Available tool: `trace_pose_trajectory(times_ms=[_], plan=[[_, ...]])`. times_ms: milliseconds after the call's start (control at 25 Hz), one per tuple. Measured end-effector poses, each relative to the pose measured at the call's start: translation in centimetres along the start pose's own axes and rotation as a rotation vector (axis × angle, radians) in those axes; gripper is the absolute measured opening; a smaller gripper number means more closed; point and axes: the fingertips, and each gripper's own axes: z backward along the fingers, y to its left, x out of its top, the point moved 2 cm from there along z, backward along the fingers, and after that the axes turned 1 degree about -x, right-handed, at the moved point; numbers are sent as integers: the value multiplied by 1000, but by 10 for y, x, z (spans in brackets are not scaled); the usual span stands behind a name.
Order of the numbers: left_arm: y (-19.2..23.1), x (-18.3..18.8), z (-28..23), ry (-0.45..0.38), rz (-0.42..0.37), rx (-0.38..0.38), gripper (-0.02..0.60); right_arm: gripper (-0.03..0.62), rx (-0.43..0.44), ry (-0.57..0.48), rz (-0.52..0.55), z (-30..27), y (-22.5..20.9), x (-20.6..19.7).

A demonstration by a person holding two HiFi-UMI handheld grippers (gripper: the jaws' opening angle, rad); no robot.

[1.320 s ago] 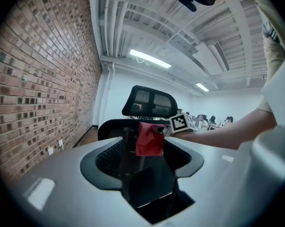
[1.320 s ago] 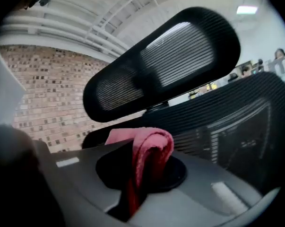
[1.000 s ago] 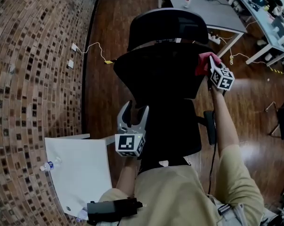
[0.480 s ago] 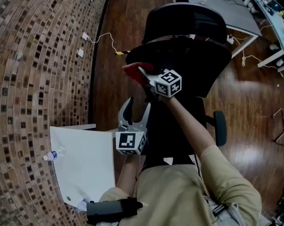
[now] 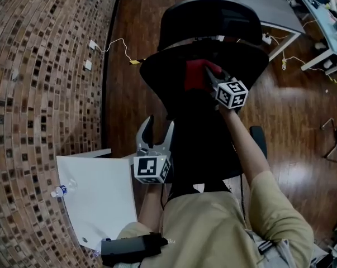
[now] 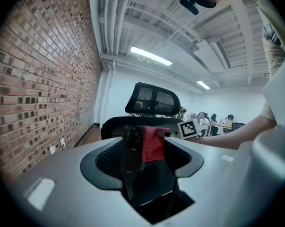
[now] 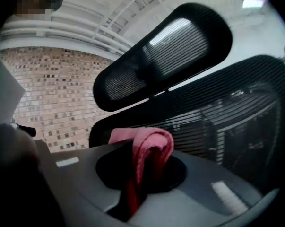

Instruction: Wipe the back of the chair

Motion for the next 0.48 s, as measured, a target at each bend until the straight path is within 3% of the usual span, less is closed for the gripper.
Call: trace_pose_trajectory(times_ms=[160, 280, 400, 480], plan=[[-8, 3, -12, -12, 8, -23, 247, 17, -291, -29, 1, 93, -125, 28], [-14, 6, -15, -19, 7, -35, 247, 17, -468, -47, -21, 147, -188, 43], [-15, 5, -13, -18, 8, -32, 247, 15, -468, -20, -3, 148, -188, 45], [-14, 2, -10, -15, 15, -23, 247, 15, -352, 0, -22, 125, -146, 35]])
